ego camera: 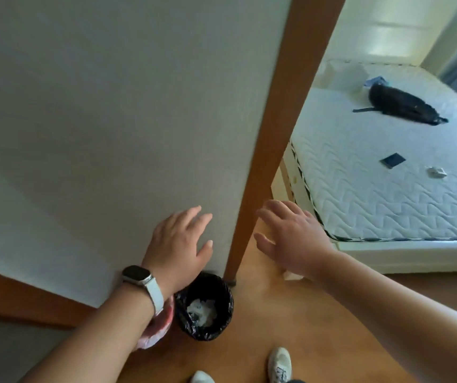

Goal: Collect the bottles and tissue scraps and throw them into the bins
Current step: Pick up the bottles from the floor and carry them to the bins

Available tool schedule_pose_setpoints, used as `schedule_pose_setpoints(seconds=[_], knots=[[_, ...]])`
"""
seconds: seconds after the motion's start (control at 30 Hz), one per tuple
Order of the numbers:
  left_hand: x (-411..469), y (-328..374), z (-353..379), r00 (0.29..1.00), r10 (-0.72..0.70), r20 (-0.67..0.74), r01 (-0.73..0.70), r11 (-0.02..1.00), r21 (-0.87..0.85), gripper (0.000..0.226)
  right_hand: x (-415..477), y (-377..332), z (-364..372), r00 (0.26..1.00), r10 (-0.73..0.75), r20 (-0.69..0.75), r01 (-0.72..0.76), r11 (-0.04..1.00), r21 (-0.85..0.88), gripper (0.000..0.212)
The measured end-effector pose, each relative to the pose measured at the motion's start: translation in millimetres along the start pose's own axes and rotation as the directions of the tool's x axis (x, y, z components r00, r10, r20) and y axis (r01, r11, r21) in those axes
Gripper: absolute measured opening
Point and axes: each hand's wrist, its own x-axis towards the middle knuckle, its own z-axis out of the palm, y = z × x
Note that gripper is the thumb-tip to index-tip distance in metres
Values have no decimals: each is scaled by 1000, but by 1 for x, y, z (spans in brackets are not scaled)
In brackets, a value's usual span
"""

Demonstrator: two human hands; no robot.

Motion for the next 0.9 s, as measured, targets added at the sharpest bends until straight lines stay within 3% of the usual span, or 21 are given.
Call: schedule_pose_setpoints(seconds=[0.43,0.9], knots=[[63,130,-44,965,254,-58,-250,966,72,52,-78,96,-71,969,193,-154,-183,980,78,53],[109,369,-19,852,517,-77,-515,856,49,48,-243,280,-108,855,420,-303,-404,907,117,52]])
